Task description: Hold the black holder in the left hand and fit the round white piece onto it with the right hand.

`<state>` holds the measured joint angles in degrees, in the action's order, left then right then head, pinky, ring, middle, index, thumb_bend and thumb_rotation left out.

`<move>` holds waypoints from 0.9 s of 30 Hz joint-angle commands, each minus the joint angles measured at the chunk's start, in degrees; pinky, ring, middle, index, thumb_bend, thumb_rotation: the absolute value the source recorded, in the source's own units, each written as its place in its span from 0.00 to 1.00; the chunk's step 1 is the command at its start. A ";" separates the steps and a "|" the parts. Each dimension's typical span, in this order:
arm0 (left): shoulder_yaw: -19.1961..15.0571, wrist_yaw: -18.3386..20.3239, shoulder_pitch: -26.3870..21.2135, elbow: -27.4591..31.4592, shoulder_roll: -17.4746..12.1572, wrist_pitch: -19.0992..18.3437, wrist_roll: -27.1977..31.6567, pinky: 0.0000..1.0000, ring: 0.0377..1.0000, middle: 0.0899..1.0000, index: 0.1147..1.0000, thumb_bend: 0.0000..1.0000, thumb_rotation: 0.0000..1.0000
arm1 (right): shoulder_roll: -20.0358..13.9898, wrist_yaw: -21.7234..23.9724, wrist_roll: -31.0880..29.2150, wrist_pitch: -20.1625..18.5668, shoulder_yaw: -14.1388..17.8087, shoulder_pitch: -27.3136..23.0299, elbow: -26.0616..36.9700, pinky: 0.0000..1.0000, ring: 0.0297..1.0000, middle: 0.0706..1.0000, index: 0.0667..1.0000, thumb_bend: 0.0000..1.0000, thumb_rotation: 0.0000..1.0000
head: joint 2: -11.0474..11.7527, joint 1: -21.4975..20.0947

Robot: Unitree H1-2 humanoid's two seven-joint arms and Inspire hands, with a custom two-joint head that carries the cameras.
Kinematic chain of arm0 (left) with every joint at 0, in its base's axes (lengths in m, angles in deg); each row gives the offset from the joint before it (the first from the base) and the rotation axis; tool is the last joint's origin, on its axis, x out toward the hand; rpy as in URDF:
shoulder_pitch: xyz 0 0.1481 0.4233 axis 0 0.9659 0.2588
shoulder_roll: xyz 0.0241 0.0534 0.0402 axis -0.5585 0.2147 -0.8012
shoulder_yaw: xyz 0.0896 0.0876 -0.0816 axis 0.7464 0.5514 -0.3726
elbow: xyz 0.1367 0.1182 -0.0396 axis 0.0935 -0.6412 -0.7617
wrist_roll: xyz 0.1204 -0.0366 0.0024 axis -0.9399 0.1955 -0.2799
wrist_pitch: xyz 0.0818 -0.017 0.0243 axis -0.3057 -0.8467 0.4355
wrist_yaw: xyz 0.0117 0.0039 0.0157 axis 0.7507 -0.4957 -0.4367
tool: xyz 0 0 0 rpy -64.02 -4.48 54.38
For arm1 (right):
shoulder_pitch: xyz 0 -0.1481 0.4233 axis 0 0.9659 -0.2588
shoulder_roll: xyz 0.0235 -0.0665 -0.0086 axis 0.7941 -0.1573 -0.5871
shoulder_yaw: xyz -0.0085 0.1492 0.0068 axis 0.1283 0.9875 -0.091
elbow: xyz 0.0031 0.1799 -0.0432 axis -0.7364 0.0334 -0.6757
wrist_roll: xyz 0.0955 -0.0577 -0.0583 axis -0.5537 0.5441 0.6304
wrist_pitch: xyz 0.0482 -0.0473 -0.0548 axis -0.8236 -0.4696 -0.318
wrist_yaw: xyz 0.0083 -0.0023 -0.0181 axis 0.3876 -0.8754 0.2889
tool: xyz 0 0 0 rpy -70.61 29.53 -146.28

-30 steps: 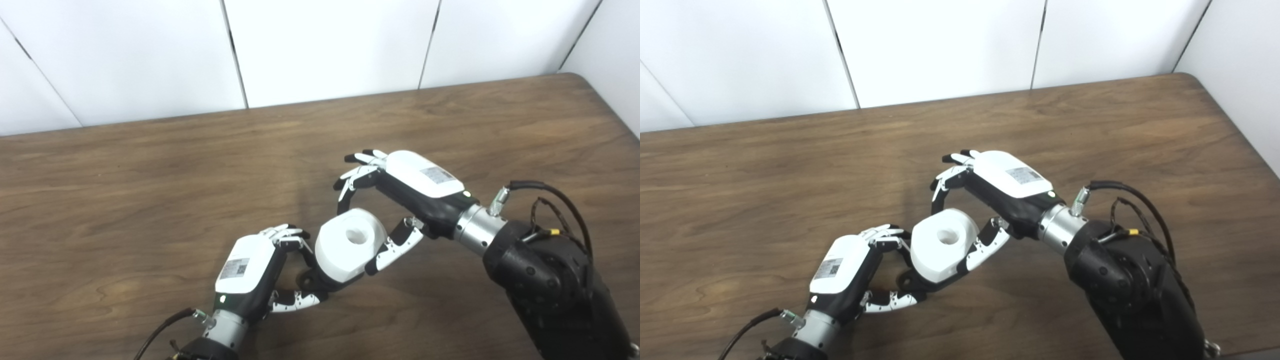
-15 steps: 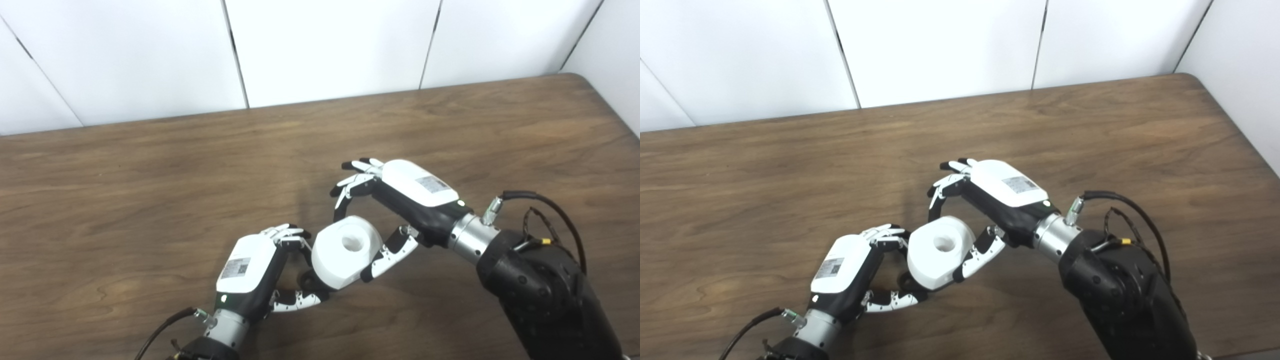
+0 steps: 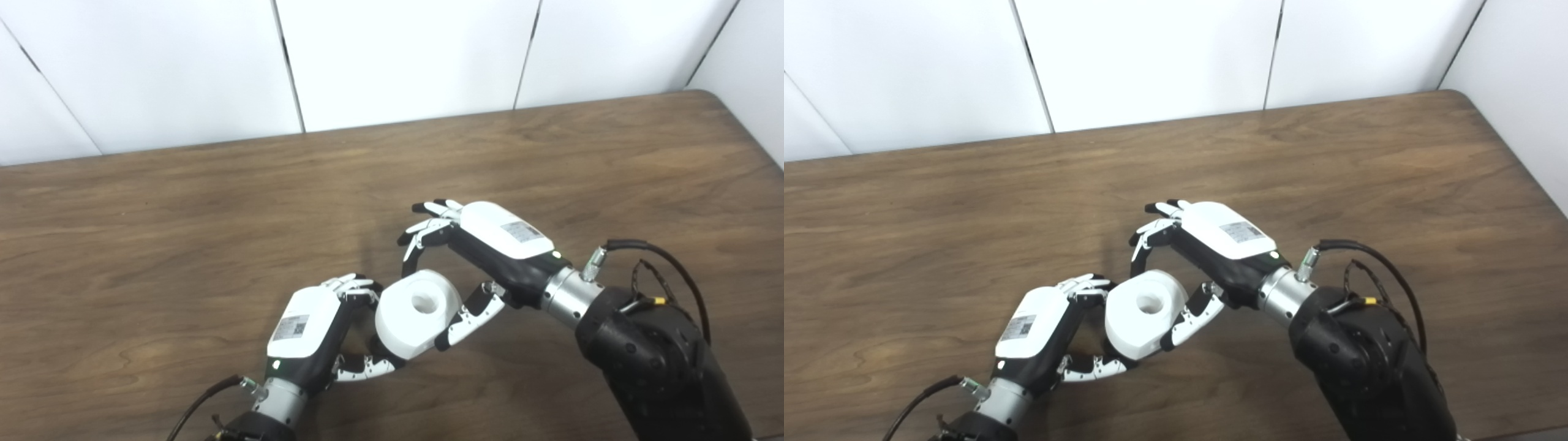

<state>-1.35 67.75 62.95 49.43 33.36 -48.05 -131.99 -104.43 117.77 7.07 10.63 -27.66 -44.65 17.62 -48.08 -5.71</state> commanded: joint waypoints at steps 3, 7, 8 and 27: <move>0.71 1.61 0.22 -0.35 0.13 -0.79 0.08 0.86 0.86 0.77 0.42 0.52 0.05 | 0.45 -1.05 1.08 1.95 -0.11 -1.73 0.95 1.00 0.96 0.78 0.44 0.52 0.14 | -0.17 0.08; 0.81 1.67 0.08 -0.31 0.19 -0.85 -0.13 0.86 0.86 0.76 0.42 0.52 0.05 | 0.16 -1.30 1.77 2.84 -0.45 -1.55 0.58 1.00 0.97 0.78 0.44 0.52 0.13 | -0.26 0.05; 0.84 1.76 0.03 -0.29 0.20 -0.93 -0.20 0.86 0.86 0.76 0.42 0.52 0.05 | 0.05 -1.33 1.97 3.13 -0.57 -1.50 0.51 1.00 0.97 0.78 0.44 0.52 0.13 | -0.28 0.06; 1.13 1.46 -0.06 -0.10 0.45 -1.31 0.08 0.85 0.86 0.76 0.42 0.52 0.05 | 0.68 -1.14 3.61 5.64 -0.78 -1.90 -1.09 1.00 0.97 0.77 0.44 0.52 0.13 | -0.60 0.07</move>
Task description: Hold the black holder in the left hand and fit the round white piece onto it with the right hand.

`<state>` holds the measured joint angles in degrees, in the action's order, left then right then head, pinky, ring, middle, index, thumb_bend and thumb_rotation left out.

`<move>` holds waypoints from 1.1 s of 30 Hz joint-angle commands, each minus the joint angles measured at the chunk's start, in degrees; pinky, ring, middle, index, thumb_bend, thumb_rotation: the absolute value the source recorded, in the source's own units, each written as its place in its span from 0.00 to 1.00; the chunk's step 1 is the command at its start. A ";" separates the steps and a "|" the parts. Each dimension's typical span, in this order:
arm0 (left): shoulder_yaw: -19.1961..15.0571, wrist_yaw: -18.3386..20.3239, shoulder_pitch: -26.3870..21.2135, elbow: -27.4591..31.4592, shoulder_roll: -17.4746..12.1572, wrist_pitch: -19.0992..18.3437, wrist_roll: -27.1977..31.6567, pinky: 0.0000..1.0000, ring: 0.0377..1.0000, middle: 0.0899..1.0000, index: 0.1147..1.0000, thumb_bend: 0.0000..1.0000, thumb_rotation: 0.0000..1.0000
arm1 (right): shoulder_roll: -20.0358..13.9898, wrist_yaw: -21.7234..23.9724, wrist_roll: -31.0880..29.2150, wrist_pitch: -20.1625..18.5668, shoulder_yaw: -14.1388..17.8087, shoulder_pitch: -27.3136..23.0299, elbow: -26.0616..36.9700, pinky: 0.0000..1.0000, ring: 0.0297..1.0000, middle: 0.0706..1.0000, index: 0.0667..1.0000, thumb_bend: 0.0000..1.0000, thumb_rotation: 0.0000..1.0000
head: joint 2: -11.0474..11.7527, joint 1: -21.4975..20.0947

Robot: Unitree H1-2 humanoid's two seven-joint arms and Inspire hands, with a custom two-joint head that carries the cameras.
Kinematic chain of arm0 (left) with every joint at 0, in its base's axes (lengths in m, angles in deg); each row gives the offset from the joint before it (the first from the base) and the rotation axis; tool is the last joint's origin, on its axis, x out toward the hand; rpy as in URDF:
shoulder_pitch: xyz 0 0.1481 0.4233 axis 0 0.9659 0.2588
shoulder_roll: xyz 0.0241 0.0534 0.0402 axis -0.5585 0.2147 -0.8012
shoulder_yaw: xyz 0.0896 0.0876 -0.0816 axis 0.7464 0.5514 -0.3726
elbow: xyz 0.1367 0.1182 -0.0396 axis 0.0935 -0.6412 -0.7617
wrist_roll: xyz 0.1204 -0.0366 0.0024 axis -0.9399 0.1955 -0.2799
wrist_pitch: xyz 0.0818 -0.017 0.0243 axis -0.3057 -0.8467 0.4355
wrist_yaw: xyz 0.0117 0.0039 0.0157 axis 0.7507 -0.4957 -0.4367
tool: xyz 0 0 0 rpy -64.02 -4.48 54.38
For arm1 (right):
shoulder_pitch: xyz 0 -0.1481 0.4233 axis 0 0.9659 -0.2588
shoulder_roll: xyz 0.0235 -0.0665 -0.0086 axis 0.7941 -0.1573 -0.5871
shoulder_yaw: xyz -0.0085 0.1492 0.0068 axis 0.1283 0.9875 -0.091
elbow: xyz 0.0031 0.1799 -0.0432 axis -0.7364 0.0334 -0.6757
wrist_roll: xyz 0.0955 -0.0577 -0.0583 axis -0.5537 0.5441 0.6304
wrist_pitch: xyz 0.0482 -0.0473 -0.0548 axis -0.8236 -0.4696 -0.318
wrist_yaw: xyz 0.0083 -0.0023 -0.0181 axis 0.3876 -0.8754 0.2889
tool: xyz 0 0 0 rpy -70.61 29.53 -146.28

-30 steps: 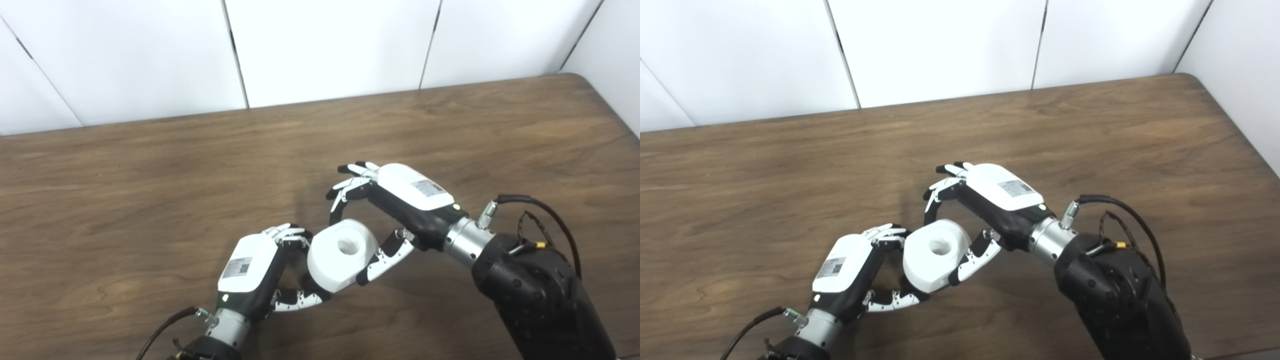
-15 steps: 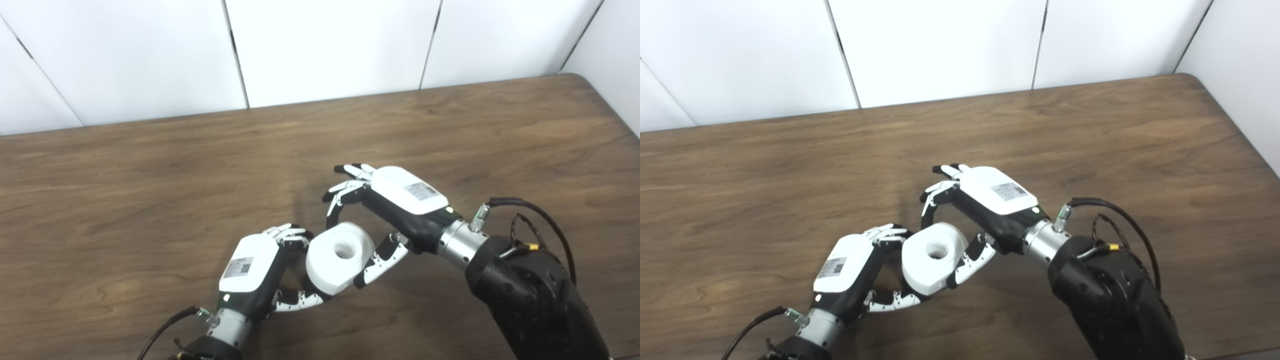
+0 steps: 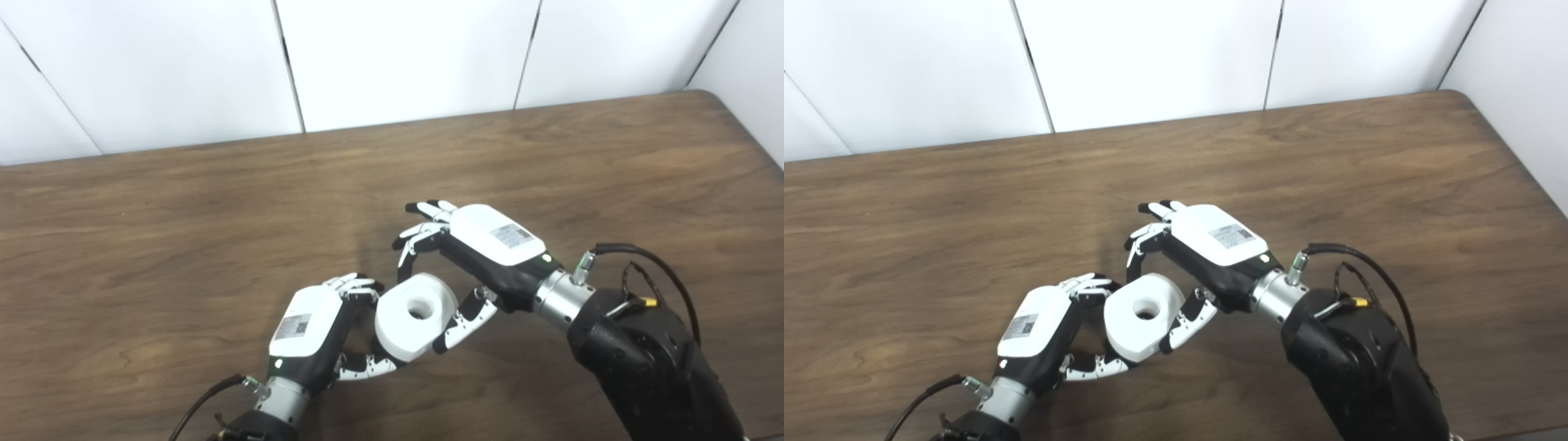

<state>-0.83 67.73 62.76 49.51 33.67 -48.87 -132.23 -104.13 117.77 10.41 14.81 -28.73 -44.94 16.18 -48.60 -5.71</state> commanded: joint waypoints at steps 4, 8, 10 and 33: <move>0.75 1.49 0.05 -0.16 0.18 -0.55 -0.08 0.85 0.86 0.76 0.42 0.52 0.05 | 0.65 -1.31 0.28 1.84 0.27 -2.08 -0.83 1.00 0.96 0.78 0.44 0.52 0.13 | -0.18 0.09; 0.84 1.71 0.01 0.04 0.25 -0.82 -0.28 0.85 0.86 0.76 0.42 0.52 0.05 | 0.79 -1.47 0.32 1.88 0.25 -2.49 -2.16 1.00 0.96 0.77 0.44 0.52 0.13 | -0.26 0.07; 0.91 1.47 -0.03 -0.01 0.22 -0.62 -0.24 0.85 0.86 0.76 0.42 0.52 0.05 | 0.86 -1.26 0.46 1.62 0.10 -2.86 -3.00 1.00 0.96 0.78 0.44 0.52 0.13 | -0.28 0.07; 1.75 1.31 -0.87 0.04 0.18 -1.93 -0.07 0.85 0.86 0.76 0.42 0.52 0.05 | 0.29 -1.09 1.76 2.78 -1.82 -3.91 -6.05 1.00 0.96 0.76 0.44 0.52 0.13 | -0.79 -0.04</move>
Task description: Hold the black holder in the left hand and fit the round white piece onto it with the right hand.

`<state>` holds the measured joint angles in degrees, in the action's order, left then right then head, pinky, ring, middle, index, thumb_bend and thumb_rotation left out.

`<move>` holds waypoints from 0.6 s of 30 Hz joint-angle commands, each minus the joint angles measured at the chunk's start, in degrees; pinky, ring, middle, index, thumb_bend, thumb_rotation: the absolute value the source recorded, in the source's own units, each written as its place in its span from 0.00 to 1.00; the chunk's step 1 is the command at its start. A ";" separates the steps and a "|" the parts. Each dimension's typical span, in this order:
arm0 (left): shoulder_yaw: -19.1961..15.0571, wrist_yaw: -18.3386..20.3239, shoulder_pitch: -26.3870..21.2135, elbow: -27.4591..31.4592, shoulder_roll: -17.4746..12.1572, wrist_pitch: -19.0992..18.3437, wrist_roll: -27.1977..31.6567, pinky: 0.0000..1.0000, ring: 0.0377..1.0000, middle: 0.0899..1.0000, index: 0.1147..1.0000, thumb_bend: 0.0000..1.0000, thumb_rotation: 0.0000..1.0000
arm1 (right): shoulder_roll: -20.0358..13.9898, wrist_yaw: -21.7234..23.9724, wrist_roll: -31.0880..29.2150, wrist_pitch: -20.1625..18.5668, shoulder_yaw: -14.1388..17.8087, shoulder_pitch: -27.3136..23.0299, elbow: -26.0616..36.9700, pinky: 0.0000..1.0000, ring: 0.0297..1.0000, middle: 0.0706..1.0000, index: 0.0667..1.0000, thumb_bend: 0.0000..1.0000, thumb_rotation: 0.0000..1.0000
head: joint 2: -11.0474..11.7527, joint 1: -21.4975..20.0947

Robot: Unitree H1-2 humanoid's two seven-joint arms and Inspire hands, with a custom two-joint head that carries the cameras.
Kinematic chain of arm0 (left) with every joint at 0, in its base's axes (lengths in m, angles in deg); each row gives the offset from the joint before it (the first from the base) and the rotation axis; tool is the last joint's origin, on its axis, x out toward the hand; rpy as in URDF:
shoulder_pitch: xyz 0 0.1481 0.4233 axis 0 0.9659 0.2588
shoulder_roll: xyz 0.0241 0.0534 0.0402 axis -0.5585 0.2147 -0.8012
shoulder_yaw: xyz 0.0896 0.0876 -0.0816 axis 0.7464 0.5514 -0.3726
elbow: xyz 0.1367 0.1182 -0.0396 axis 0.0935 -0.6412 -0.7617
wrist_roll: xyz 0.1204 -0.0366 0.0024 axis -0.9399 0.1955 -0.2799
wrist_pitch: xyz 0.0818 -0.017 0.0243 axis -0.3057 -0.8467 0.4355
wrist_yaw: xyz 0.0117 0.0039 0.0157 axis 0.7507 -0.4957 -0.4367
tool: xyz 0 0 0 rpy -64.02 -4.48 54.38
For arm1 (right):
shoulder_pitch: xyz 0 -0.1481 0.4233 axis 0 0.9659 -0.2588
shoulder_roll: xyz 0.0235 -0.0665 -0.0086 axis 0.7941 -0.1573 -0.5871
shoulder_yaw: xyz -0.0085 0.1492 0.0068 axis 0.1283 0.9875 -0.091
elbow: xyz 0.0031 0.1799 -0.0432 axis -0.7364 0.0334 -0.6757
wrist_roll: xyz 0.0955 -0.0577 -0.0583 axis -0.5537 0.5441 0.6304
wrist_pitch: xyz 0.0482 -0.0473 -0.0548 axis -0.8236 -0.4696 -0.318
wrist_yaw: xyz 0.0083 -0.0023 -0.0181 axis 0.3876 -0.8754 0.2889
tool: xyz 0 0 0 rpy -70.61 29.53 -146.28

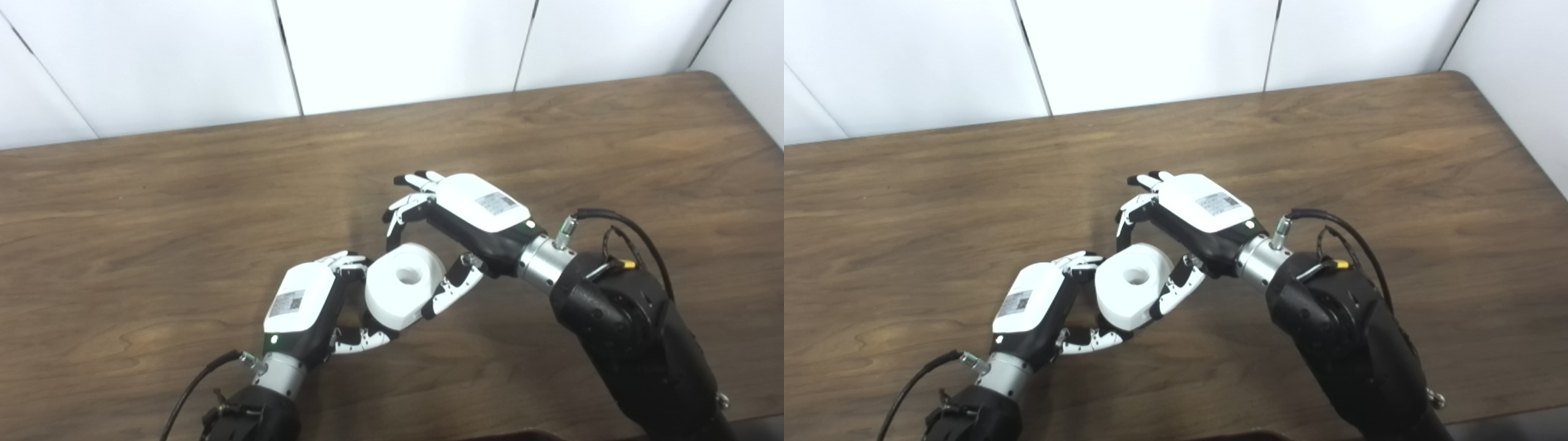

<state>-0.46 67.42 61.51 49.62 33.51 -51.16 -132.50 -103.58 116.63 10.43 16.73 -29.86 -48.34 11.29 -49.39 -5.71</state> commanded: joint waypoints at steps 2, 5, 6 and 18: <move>1.47 1.61 0.33 -0.10 0.34 0.32 0.07 0.85 0.86 0.76 0.42 0.52 0.05 | -0.34 0.31 1.96 0.90 -0.86 -0.53 -0.93 1.00 0.96 0.76 0.44 0.52 0.13 | -0.08 -0.06; 1.57 1.92 0.28 0.03 0.39 -0.02 -0.15 0.85 0.86 0.76 0.42 0.52 0.05 | -0.49 0.76 1.99 1.25 -1.30 -0.59 -0.35 1.00 0.96 0.76 0.44 0.52 0.13 | -0.06 -0.04; 1.61 1.99 0.27 0.08 0.41 -0.10 -0.19 0.85 0.86 0.76 0.42 0.52 0.05 | -0.54 0.78 1.99 1.35 -1.39 -0.60 -0.27 1.00 0.96 0.76 0.45 0.52 0.13 | -0.18 0.06; 1.74 1.88 0.03 0.11 0.37 -0.12 -0.43 0.85 0.86 0.76 0.42 0.52 0.05 | -0.58 1.51 2.14 1.02 -1.81 -0.50 -0.26 1.00 0.96 0.77 0.45 0.52 0.13 | -0.49 0.00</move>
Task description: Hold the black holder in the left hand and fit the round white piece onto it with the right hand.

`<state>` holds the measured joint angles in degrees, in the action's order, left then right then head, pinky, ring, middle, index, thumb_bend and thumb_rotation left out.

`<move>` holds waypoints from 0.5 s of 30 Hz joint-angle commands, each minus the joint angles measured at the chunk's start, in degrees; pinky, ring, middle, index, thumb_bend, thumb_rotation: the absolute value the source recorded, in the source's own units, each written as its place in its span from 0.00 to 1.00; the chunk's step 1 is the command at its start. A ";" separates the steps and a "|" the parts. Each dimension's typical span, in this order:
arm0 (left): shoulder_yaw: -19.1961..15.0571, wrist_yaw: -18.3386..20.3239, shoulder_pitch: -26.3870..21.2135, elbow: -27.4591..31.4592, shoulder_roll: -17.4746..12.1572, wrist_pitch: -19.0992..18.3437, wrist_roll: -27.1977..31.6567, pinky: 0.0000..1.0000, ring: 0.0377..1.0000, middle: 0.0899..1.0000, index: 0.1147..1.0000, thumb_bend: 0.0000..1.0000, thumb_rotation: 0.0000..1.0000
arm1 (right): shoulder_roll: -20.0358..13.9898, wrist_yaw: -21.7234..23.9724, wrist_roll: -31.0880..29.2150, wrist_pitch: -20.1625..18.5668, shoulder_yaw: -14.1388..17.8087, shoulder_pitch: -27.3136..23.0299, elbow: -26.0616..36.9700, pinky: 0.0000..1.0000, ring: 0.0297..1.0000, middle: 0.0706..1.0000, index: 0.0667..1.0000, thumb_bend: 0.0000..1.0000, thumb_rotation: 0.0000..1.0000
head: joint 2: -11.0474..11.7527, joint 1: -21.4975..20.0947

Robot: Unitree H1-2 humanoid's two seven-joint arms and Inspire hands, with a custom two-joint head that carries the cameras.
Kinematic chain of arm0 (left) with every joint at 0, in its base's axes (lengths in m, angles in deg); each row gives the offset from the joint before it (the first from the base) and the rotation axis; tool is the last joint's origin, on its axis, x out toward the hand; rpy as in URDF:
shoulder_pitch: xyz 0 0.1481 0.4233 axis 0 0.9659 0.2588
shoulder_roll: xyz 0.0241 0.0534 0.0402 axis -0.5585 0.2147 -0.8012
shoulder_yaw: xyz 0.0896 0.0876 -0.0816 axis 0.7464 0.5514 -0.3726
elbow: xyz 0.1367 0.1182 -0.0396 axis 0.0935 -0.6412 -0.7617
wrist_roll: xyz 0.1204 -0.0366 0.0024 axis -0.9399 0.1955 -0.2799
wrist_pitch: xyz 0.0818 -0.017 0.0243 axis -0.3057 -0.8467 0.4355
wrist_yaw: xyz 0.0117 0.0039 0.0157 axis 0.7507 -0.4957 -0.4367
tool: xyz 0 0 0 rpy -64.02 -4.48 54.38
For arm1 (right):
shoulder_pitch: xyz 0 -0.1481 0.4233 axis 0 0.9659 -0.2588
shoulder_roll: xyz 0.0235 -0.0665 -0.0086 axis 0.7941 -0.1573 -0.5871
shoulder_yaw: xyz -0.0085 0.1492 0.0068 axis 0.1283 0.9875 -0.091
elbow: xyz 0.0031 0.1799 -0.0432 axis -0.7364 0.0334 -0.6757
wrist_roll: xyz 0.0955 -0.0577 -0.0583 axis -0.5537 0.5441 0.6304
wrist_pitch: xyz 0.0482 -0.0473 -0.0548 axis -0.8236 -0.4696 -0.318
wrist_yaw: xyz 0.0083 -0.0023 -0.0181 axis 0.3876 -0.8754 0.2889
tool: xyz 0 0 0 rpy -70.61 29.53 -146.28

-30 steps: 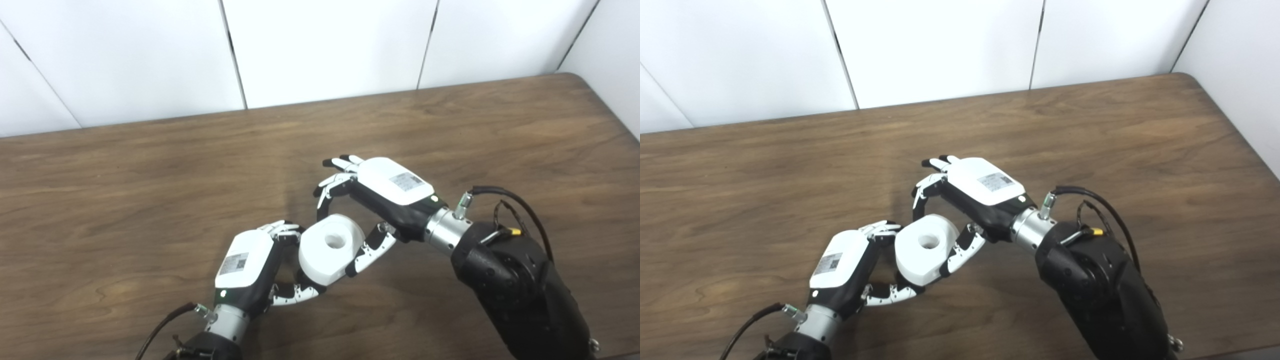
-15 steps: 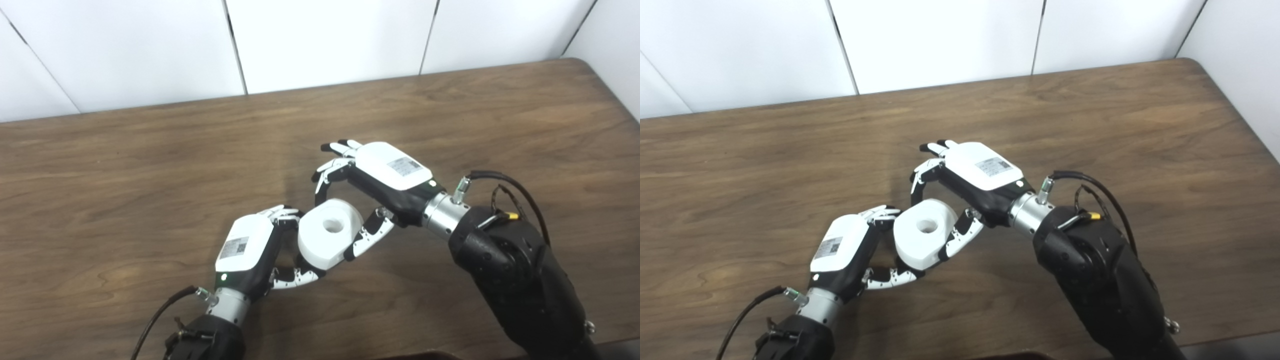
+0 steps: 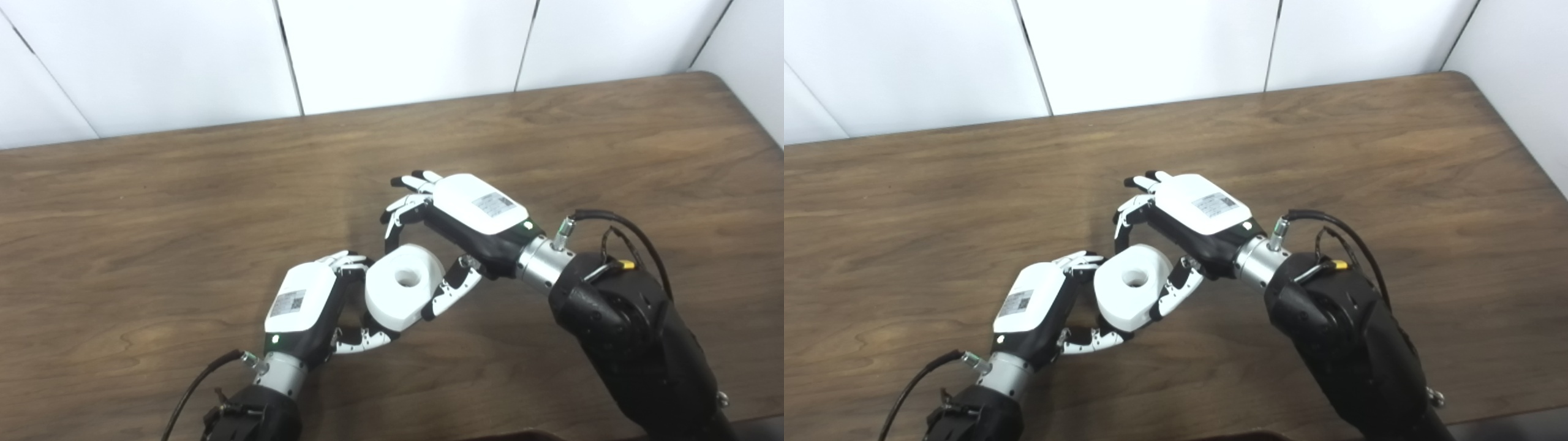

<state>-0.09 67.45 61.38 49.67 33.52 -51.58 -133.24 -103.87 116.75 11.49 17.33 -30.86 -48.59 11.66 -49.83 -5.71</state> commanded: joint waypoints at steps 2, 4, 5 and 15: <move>1.39 2.05 0.18 0.16 0.39 0.10 0.10 0.85 0.86 0.76 0.42 0.52 0.05 | -0.42 1.09 0.84 0.74 -0.80 -0.10 -0.78 1.00 0.96 0.77 0.45 0.52 0.13 | -0.05 0.00; 1.39 2.17 0.16 0.24 0.39 -0.01 -0.01 0.85 0.86 0.76 0.42 0.52 0.05 | -0.41 0.96 0.71 0.81 -0.81 0.05 -0.79 1.00 0.96 0.76 0.45 0.52 0.13 | -0.05 0.00; 1.39 2.20 0.16 0.27 0.40 -0.06 -0.04 0.85 0.86 0.76 0.42 0.52 0.05 | -0.41 0.80 0.60 0.94 -0.80 0.14 -0.85 1.00 0.96 0.76 0.45 0.52 0.13 | -0.05 0.00; 1.55 2.53 0.10 0.59 0.40 -0.45 -0.29 0.85 0.86 0.76 0.42 0.52 0.05 | -0.80 0.40 0.69 2.16 -1.50 0.84 -1.12 1.00 0.94 0.76 0.45 0.52 0.13 | -0.43 0.16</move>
<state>0.04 67.73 61.32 49.90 33.54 -52.11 -133.54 -104.01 116.39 11.47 17.80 -31.13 -48.44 11.64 -50.18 -5.54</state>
